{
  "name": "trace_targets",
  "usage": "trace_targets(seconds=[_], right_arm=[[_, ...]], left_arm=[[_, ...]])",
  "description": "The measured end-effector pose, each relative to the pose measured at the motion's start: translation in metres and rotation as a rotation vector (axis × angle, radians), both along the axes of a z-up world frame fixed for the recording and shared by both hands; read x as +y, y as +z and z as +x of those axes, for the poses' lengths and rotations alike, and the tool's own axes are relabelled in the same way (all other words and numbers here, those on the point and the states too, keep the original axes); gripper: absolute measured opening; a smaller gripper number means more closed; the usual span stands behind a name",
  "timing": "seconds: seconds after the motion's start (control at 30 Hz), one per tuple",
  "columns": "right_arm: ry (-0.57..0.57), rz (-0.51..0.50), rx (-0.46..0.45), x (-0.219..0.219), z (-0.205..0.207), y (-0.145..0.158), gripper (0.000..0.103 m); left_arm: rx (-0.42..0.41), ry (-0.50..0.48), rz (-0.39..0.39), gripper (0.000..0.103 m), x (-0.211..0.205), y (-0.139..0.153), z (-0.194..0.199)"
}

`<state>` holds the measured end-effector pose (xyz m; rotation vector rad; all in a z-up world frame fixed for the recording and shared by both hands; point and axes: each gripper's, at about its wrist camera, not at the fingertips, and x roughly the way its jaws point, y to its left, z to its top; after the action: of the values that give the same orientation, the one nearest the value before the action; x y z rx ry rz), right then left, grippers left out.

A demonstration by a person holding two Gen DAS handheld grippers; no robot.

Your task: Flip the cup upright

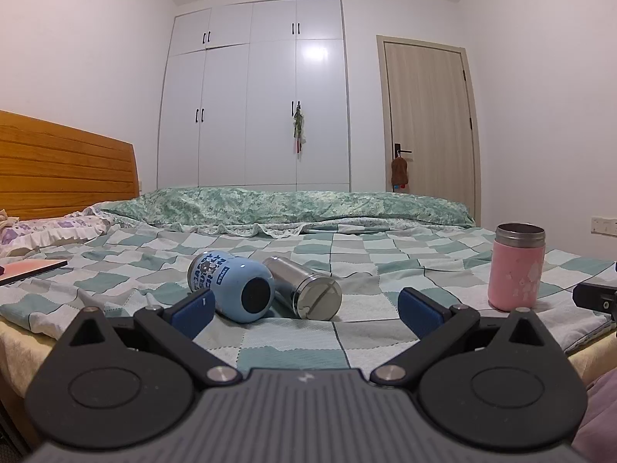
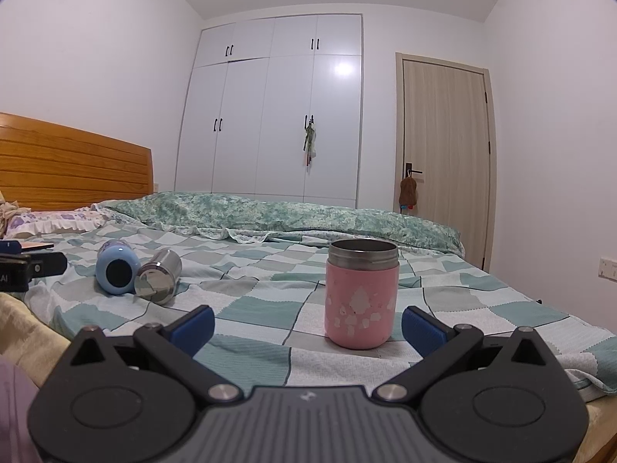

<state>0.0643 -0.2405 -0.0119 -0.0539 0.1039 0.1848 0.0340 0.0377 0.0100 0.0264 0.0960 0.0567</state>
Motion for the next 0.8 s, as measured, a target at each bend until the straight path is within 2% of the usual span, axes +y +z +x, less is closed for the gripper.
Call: trace_targets(seconds=[0.8], right_arm=[[0.000,-0.002,-0.001,0.0005,-0.0003,-0.0002,0.103]], left_arm=[[-0.009,-0.001,-0.001,0.103,-0.0006,0.0005,-0.0008]])
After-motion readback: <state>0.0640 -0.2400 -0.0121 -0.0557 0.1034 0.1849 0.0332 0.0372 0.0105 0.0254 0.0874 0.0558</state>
